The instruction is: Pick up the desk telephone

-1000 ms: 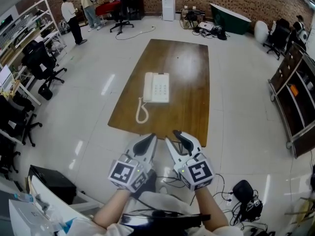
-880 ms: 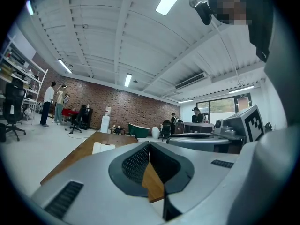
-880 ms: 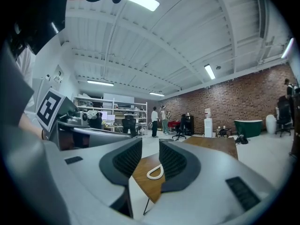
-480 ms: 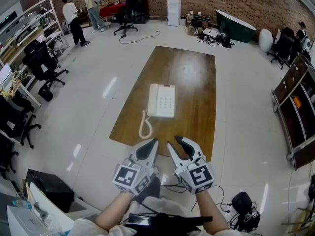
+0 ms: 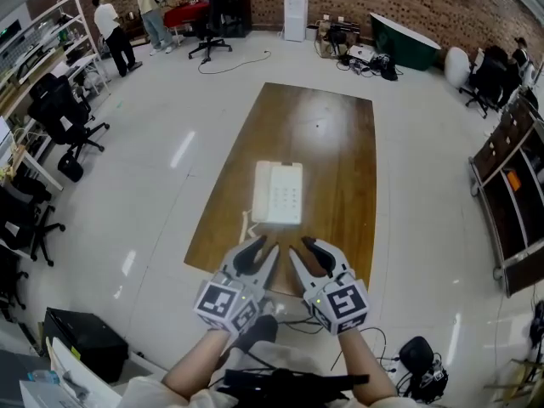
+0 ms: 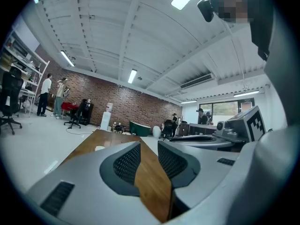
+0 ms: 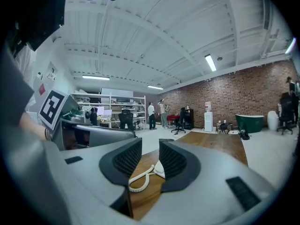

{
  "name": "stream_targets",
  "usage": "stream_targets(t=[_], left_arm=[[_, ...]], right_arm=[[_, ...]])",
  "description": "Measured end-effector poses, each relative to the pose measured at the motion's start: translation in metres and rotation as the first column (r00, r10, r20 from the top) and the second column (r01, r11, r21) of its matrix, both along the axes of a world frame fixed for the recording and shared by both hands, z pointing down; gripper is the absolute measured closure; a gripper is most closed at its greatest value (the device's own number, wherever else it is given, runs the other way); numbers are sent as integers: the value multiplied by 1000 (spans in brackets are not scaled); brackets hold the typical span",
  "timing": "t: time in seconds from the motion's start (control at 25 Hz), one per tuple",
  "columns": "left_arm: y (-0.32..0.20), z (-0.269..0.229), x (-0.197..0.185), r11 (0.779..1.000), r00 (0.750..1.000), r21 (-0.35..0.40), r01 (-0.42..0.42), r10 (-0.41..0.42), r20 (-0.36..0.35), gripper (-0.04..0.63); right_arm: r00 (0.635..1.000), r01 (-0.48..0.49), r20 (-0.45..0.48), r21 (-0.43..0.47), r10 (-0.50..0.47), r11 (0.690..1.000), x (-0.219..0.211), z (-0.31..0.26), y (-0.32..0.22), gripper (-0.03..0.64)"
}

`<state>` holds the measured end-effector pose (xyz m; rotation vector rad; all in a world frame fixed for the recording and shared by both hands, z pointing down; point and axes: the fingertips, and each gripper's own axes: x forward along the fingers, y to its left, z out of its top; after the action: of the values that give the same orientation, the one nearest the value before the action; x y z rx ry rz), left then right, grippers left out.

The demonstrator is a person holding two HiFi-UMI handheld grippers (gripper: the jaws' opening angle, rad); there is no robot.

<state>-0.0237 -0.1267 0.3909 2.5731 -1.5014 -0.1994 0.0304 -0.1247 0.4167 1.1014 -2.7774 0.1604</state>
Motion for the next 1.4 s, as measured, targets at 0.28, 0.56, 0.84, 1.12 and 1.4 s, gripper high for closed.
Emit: stream_targets(t=[0.28, 0.56, 0.84, 1.12, 1.4], left_arm=[[-47, 13, -11, 999, 1000, -51, -12, 11, -9, 465], [-84, 32, -26, 993, 999, -113, -34, 35, 1, 397], [-117, 57, -29, 979, 996, -184, -86, 81, -34, 339], [-153, 99, -52, 942, 989, -307, -135, 108, -105, 270], [-188, 151, -69, 876, 977, -454, -161, 78, -197, 268]], right_arm=[[1000, -24, 15, -67, 25, 997, -2, 12, -41, 416], [997, -70, 32, -99, 74, 993, -3, 23, -75, 416], [995, -89, 23, -156, 93, 984, -7, 40, -101, 360], [992, -116, 30, -227, 126, 967, -16, 63, -130, 359], [990, -128, 22, -329, 143, 935, -11, 95, -152, 301]])
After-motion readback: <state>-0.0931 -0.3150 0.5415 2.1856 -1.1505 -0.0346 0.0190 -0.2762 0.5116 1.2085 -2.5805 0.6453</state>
